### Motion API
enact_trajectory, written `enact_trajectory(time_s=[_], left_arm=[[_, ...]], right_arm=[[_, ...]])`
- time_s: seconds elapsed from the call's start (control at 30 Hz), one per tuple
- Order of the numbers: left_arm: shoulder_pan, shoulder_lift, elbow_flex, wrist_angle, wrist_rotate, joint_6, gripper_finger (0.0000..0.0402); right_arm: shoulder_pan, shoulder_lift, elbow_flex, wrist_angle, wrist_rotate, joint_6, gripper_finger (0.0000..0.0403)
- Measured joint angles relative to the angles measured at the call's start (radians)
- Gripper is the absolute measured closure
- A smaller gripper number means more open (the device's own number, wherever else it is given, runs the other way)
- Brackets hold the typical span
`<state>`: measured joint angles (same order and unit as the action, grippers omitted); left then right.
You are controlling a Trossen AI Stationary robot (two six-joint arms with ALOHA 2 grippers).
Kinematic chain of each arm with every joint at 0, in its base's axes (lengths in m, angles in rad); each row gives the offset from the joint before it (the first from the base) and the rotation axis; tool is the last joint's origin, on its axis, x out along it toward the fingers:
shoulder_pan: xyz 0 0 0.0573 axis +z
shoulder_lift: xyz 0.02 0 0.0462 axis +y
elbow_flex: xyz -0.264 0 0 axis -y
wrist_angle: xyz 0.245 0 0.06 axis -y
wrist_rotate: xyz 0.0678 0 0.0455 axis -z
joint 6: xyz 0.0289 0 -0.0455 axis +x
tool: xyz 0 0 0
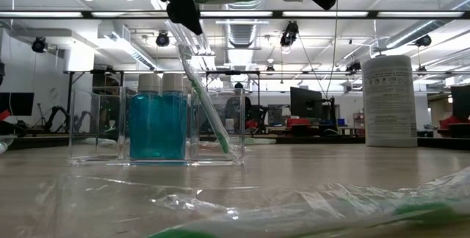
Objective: Pick & Place toothbrushing station
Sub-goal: Put the green toothbrush into the transparent organizer
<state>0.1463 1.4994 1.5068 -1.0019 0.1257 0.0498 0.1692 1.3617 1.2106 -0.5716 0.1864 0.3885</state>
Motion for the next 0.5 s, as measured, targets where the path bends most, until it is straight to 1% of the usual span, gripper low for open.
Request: enact_trajectory(time_s=[0.13, 0.27, 0.37, 0.5], left_arm=[[0.000, 0.000, -0.001, 0.004, 0.001, 0.000, 0.0249], [0.000, 0.000, -0.002, 0.040, 0.001, 0.001, 0.0268], [0.000, 0.000, -0.002, 0.079, 0.001, 0.012, 0.0274], [0.000, 0.000, -0.002, 0.102, 0.032, 0.024, 0.0273]], right_arm=[[0.000, 0.000, 0.000, 0.000, 0.000, 0.000, 0.0374], [0.000, 0.000, 0.000, 0.000, 0.000, 0.000, 0.0374], [0.000, 0.000, 0.000, 0.000, 0.000, 0.001, 0.0374], [0.000, 0.000, 0.000, 0.000, 0.000, 0.001, 0.0374]])
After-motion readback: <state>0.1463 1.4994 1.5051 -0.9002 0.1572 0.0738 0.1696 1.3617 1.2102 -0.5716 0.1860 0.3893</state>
